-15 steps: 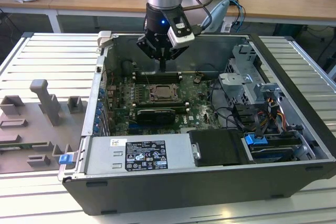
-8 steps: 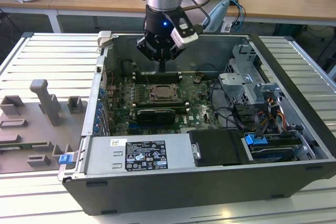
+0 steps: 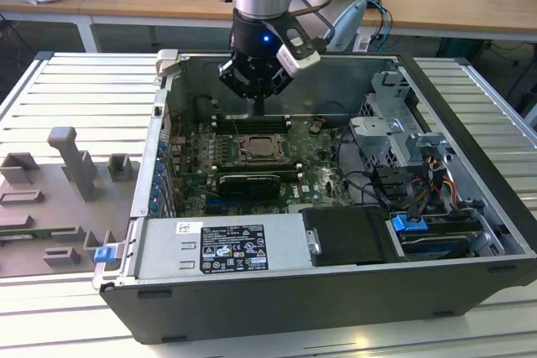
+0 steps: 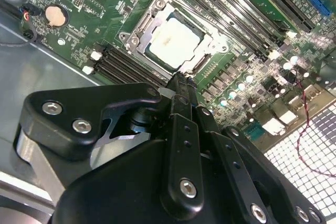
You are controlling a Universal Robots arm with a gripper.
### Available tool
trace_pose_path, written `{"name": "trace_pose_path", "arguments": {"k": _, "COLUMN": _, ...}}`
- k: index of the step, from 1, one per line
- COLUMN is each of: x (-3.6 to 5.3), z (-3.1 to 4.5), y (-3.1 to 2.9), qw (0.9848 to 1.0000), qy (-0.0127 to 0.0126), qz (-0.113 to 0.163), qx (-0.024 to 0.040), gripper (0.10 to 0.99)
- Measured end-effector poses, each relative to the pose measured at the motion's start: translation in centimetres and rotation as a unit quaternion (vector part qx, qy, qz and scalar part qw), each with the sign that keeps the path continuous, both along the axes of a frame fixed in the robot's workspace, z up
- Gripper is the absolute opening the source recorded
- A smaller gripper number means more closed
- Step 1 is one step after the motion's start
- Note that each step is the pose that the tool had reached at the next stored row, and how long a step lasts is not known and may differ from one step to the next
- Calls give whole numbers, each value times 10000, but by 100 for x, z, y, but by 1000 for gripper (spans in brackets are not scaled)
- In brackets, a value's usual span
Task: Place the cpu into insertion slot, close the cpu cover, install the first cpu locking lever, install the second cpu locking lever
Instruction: 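Install the first cpu locking lever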
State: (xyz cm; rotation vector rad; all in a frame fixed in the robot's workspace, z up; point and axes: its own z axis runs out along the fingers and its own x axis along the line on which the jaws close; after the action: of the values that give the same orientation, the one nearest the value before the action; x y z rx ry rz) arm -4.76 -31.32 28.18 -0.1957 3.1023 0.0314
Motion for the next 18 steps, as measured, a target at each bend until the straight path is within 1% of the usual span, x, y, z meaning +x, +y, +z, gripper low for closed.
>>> {"name": "trace_pose_path", "arguments": {"k": 3, "x": -37, "z": 0, "y": 0, "qw": 10000, "qy": 0, "qz": 11, "qx": -1, "gripper": 106}}
{"name": "trace_pose_path", "arguments": {"k": 6, "x": -114, "z": -2, "y": 0, "qw": 10000, "qy": 0, "qz": 12, "qx": 0, "gripper": 106}}
{"name": "trace_pose_path", "arguments": {"k": 8, "x": -186, "z": -4, "y": 0, "qw": 10000, "qy": 1, "qz": 11, "qx": -1, "gripper": 106}}
{"name": "trace_pose_path", "arguments": {"k": 11, "x": -268, "z": -12, "y": 0, "qw": 10000, "qy": 0, "qz": 11, "qx": 0, "gripper": 106}}
{"name": "trace_pose_path", "arguments": {"k": 14, "x": -350, "z": -39, "y": 0, "qw": 10000, "qy": 0, "qz": 12, "qx": -1, "gripper": 106}}
{"name": "trace_pose_path", "arguments": {"k": 15, "x": -390, "z": -67, "y": 5, "qw": 10000, "qy": 0, "qz": 11, "qx": 0, "gripper": 106}}
{"name": "trace_pose_path", "arguments": {"k": 18, "x": -427, "z": -95, "y": 16, "qw": 10000, "qy": 1, "qz": -46, "qx": 0, "gripper": 106}}
